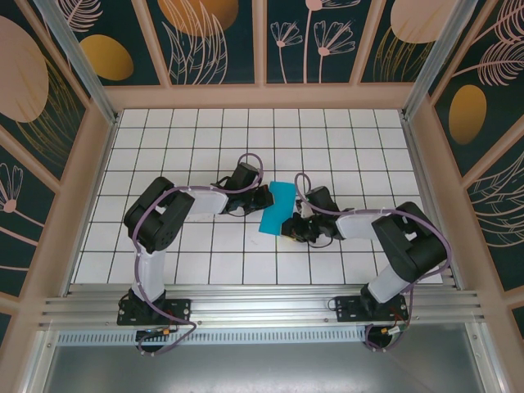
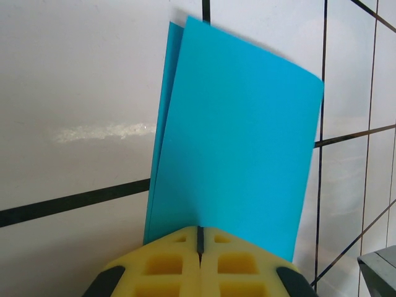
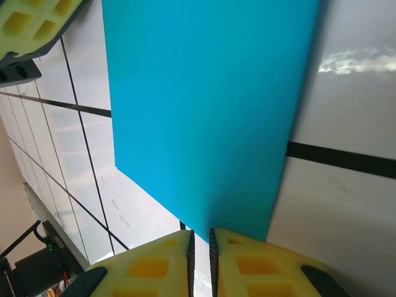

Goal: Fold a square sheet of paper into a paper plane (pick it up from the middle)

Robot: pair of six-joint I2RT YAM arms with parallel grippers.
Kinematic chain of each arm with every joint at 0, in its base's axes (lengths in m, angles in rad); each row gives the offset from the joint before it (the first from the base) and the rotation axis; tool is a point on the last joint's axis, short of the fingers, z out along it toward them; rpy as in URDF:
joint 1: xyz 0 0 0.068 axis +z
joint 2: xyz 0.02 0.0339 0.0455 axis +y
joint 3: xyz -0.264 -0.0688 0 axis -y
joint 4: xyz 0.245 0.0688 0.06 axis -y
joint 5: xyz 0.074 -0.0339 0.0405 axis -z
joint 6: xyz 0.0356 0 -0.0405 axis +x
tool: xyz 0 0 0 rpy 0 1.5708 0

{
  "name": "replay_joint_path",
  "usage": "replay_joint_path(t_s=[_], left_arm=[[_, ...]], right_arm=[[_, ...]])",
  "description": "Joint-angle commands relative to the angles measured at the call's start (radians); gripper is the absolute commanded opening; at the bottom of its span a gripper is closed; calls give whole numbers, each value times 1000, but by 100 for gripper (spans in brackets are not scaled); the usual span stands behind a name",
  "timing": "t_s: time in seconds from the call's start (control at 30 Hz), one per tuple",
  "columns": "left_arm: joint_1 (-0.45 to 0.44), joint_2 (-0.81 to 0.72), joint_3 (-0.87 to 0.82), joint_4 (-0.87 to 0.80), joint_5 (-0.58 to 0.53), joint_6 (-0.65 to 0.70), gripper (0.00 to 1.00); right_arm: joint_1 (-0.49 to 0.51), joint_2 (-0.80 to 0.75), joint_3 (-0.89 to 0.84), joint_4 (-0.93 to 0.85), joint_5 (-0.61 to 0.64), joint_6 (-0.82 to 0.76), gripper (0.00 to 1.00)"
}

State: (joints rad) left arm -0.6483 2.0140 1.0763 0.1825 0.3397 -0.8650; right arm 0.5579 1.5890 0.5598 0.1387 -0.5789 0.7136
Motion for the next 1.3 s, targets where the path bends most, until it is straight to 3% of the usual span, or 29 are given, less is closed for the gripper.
replay_joint_path(t_s=[0.0,0.2,0.43,0.77,1.03,1.27], left_arm=[[-2,38,-22,-120,-61,19,0],[-3,39,-19,-121,-61,21,0],[-3,39,-18,-124,-59,22,0],[-3,34,-19,-128,-60,22,0],[-2,35,-19,-132,-62,25,0],[-2,26,-16,-127,-59,21,0]], right_arm=[[-5,-33,12,-48,30,-6,18],[-144,-58,127,-13,20,-34,17],[-227,154,302,16,5,-60,17],[-256,360,410,5,31,-54,17],[-264,283,450,-9,1,-52,17],[-275,366,490,-16,-9,-53,17]])
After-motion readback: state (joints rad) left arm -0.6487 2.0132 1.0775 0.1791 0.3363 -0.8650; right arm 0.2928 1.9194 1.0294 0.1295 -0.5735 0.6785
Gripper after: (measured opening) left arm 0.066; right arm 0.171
